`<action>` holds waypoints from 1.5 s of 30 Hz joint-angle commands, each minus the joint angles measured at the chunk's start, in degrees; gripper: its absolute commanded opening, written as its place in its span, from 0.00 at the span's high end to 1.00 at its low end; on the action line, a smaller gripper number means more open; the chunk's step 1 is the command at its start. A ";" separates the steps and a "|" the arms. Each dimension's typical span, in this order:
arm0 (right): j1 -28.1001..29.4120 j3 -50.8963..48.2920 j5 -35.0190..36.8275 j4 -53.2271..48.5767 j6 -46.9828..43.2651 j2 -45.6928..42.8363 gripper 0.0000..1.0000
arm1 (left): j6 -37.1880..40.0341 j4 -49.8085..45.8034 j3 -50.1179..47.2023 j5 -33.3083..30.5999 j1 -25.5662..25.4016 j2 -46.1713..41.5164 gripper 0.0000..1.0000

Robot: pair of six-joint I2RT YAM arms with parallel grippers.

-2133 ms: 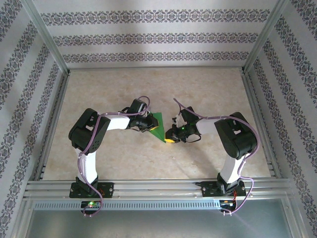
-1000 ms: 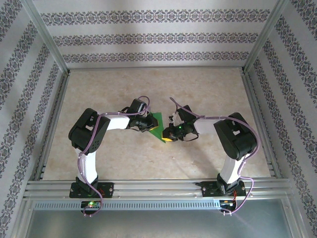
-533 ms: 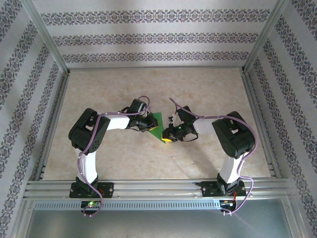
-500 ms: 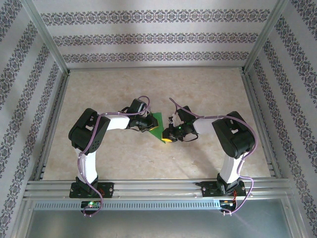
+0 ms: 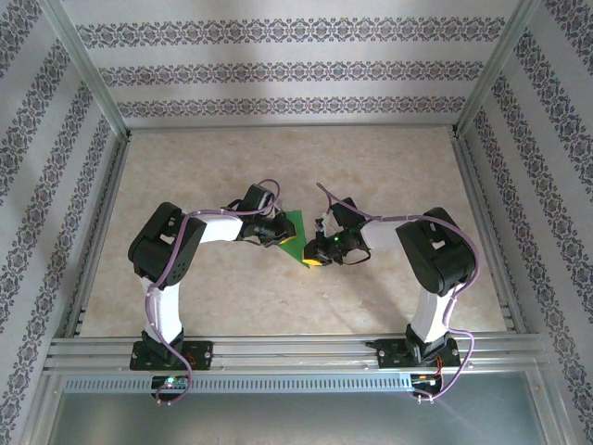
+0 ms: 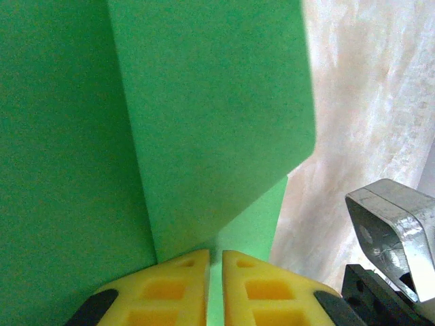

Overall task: Fold a paper plane with a square sheet of paper (pick it up from the middle)
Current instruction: Fourth fold the wing at the center of the table.

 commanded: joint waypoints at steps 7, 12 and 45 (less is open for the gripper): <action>1.83 0.22 3.34 -8.63 -3.51 -3.12 0.90 | 1.62 -5.56 0.16 -1.87 0.69 1.99 0.86; 2.27 0.75 5.19 -8.56 -3.60 -0.62 0.90 | 1.55 -5.54 0.24 -1.81 0.70 1.99 0.86; 4.29 4.20 15.47 -8.93 -4.92 0.15 0.90 | 3.29 -5.04 1.98 0.35 0.72 0.98 0.86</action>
